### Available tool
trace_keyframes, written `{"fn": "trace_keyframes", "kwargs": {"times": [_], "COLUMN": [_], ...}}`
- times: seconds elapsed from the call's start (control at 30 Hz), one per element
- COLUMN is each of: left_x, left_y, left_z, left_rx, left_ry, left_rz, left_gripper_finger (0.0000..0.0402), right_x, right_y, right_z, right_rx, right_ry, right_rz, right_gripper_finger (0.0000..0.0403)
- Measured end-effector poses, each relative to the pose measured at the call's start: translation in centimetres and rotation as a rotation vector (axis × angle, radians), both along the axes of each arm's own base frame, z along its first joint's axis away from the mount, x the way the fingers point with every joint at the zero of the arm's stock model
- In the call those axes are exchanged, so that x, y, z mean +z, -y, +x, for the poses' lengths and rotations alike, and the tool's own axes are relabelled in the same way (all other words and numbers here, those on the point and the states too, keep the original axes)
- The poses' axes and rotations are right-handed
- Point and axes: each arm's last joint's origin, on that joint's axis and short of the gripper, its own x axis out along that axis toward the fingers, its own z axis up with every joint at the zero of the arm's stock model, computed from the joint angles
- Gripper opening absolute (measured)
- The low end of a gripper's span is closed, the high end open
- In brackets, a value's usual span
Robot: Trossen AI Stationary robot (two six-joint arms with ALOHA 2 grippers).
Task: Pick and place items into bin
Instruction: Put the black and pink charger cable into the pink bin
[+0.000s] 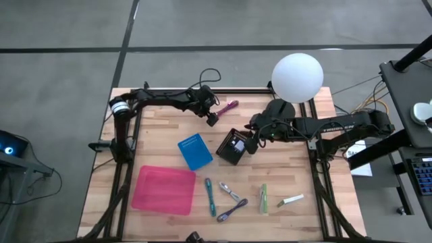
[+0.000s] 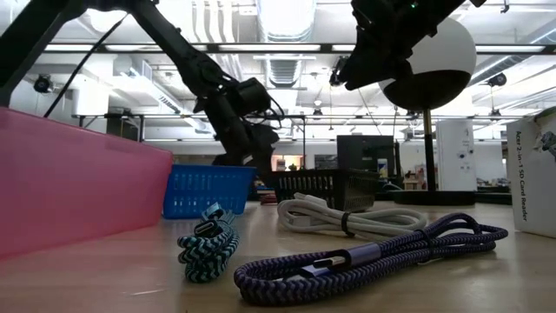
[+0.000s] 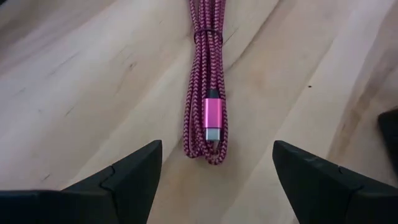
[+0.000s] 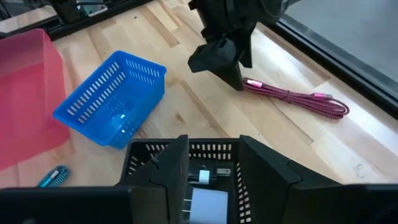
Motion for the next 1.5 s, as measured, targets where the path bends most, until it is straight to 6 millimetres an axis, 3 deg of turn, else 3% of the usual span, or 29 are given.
{"fn": "trace_keyframes", "kwargs": {"times": [0.3,0.47,0.67,1.1,1.3,1.5], "left_x": [-1.1,-1.9,-1.9,-1.8,-1.5,0.7], "left_y": [-0.3,-0.4,-0.4,-0.3,0.2,0.6], "left_z": [0.6,0.7,0.8,0.8,0.7,0.3], "left_rx": [0.038,0.064,0.064,0.023,-0.045,-0.063], "left_ry": [-0.009,-0.02,-0.016,-0.009,0.025,0.069], "left_rz": [-0.032,-0.054,-0.05,-0.046,-0.148,-0.142], "left_gripper_finger": [0.0286,0.0258,0.0193,0.0013,0.0012,0.0012], "right_x": [0.0,0.0,0.0,0.0,0.0,0.1], "right_y": [0.0,0.0,0.0,0.0,0.0,0.0], "right_z": [0.0,0.0,0.0,0.0,0.0,0.1], "right_rx": [0.001,0.0,0.002,0.004,0.017,0.076], "right_ry": [0.003,0.004,0.003,0.002,-0.004,-0.026], "right_rz": [-0.001,0.001,-0.002,-0.004,-0.02,-0.094], "right_gripper_finger": [0.0129,0.0122,0.0116,0.0102,0.0103,0.0124]}}
